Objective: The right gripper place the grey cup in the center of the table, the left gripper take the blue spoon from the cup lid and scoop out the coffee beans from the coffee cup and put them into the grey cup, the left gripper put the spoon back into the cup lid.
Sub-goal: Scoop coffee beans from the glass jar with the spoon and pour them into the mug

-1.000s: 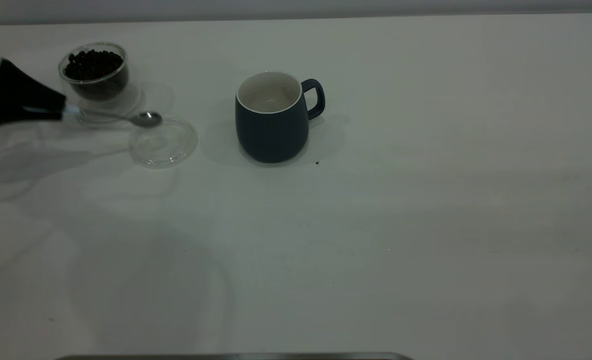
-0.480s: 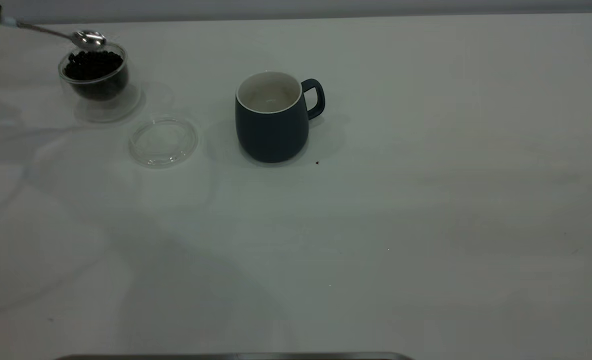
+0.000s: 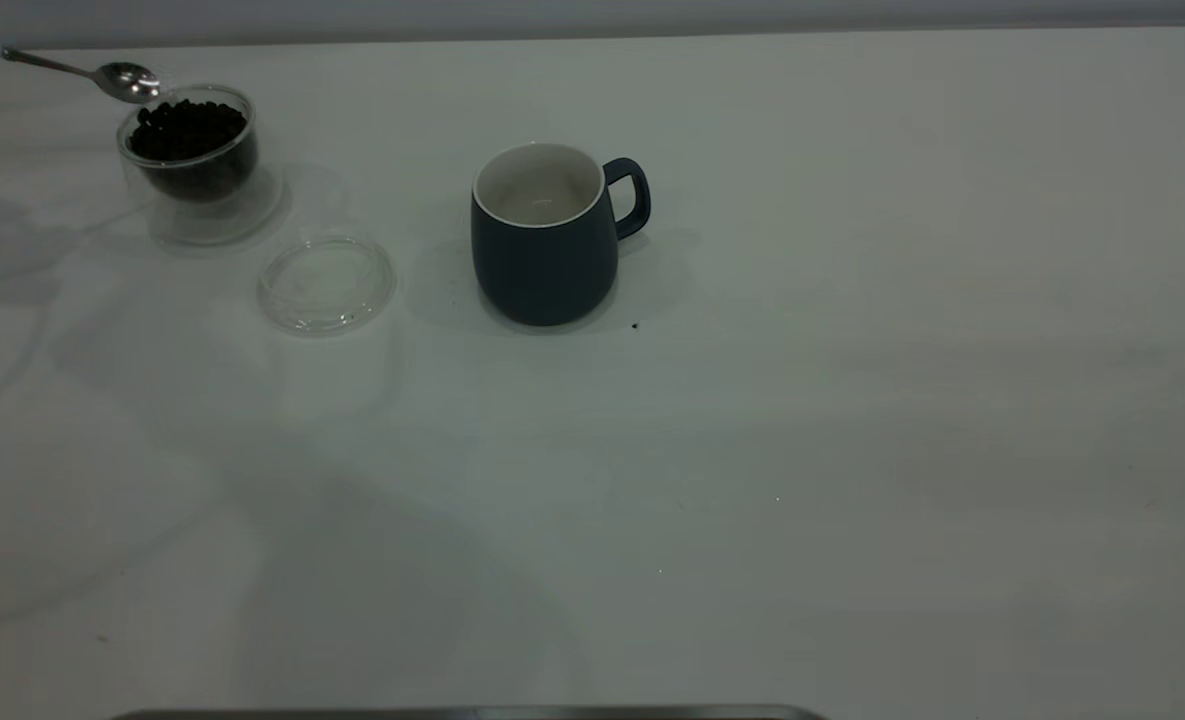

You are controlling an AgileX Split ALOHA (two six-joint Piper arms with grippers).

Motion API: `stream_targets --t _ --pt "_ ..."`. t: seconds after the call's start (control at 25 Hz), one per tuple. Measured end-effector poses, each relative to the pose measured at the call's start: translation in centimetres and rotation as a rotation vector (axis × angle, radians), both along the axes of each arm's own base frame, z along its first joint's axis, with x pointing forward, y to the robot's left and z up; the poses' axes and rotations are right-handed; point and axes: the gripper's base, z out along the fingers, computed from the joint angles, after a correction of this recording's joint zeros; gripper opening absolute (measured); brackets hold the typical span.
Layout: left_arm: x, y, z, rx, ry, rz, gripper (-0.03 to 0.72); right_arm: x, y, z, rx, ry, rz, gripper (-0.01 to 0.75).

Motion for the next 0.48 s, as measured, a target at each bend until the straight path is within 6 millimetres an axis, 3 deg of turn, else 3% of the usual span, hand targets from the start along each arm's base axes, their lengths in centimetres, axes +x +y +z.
stream_targets --t 0.24,0.48 --pt "0.4 -0.2 -3.1 -0.067 -0.003 0.008 0.127 0.0 0.0 0.0 0.0 0.0 0.0 0.459" --pt "0.6 -0.3 -3.8 -0.094 -0.009 0.026 0.127 0.0 0.0 0.0 0.0 0.0 0.0 0.459"
